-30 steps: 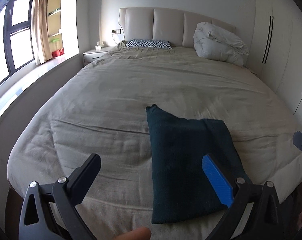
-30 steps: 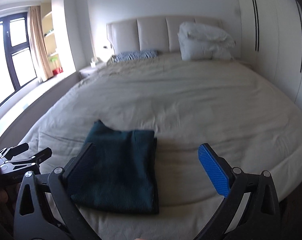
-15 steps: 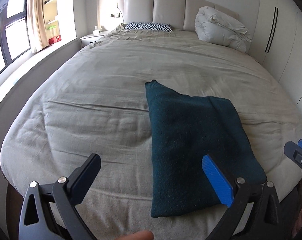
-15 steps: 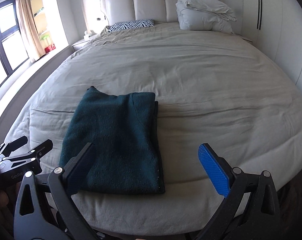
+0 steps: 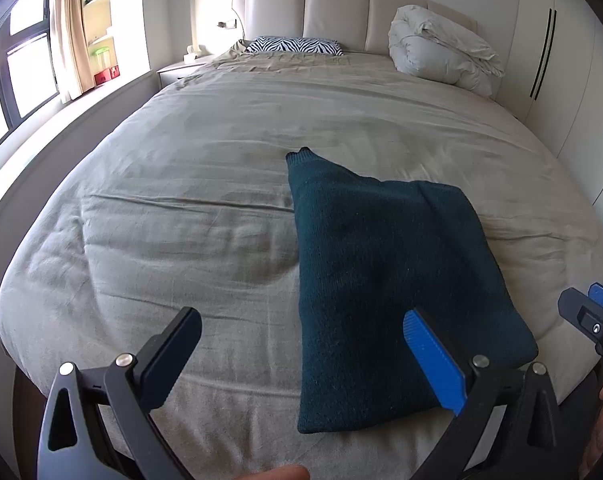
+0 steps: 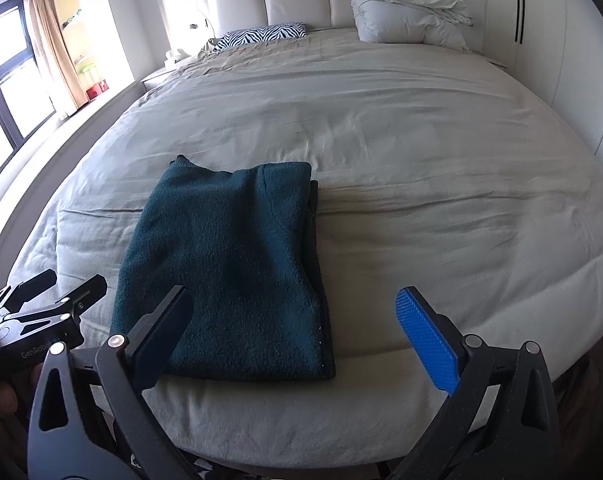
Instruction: Fold small clothes
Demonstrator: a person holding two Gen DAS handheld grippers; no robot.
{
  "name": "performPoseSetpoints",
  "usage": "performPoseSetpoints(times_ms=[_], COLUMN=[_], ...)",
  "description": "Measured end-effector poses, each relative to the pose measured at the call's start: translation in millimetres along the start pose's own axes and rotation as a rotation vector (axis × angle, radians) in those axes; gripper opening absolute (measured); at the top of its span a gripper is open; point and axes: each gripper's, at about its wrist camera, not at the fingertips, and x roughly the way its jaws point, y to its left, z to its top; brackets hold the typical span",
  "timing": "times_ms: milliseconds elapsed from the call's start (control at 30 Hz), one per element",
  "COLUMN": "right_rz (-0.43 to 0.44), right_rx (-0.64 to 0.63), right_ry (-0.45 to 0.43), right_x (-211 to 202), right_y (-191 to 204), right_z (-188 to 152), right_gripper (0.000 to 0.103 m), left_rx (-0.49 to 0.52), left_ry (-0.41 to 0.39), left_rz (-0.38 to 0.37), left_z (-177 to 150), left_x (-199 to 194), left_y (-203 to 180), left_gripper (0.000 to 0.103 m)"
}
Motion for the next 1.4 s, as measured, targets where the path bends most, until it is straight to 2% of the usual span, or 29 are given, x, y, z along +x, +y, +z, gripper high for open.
performPoseSetpoints(times_ms=[1400], right_rz=[0.002], right_rx=[0.001], right_ry=[0.032], right_x=[13], right_y=[0], right_z=[-8], right_gripper=[0.103], left_rx=[-0.002], left_ry=[0.009], left_rz=[-0.001], left_z=[-3], left_x=[3], left_y=[0], left_gripper=[0.103])
